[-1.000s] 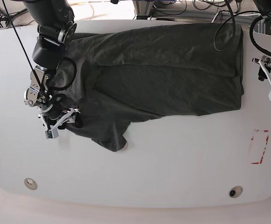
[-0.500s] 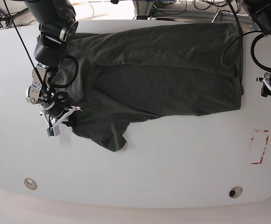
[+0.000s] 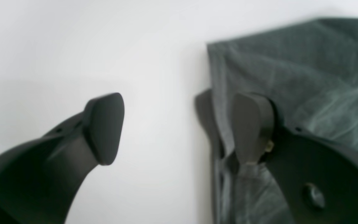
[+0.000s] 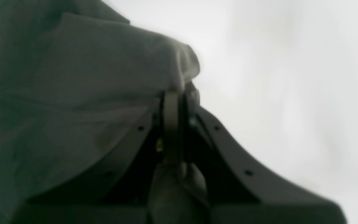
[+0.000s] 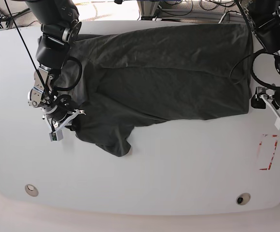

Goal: Fold the T-shirt properly
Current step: 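Move the left gripper down to grasp the shirt edge beside it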

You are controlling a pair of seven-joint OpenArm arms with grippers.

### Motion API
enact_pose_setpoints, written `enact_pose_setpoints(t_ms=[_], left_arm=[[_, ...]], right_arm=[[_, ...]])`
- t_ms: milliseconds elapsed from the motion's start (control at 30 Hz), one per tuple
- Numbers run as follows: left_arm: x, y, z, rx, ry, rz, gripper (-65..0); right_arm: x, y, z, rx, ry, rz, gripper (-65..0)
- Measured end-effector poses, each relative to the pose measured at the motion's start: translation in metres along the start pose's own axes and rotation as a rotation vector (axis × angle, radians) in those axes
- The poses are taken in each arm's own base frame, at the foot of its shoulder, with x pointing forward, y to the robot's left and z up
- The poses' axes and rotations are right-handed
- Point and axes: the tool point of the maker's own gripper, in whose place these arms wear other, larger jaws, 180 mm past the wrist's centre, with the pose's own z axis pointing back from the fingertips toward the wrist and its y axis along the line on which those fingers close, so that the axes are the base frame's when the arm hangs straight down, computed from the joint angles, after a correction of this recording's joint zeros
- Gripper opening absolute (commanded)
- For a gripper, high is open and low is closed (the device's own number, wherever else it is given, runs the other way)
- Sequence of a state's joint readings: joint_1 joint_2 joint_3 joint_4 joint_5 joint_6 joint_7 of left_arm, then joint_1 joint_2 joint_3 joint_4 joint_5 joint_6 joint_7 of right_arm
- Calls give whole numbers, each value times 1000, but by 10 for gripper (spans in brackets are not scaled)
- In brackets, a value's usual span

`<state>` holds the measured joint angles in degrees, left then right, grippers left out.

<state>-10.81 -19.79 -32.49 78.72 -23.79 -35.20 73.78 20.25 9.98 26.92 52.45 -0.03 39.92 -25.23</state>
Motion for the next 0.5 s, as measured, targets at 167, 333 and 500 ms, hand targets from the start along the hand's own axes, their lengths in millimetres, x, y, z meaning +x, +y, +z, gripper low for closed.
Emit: enact_pose_setpoints(t_ms=[167, 333, 500], left_arm=[[-14, -11, -20, -52, 42, 20, -142], [-11, -18, -30, -74, 29, 9, -142], [-18, -19, -39, -97, 35, 43, -142]], right_arm=[[0, 0, 0, 1, -1, 1, -650], [-2, 0, 0, 3, -3, -2, -650], [-3, 0, 2, 2, -9, -5, -650]])
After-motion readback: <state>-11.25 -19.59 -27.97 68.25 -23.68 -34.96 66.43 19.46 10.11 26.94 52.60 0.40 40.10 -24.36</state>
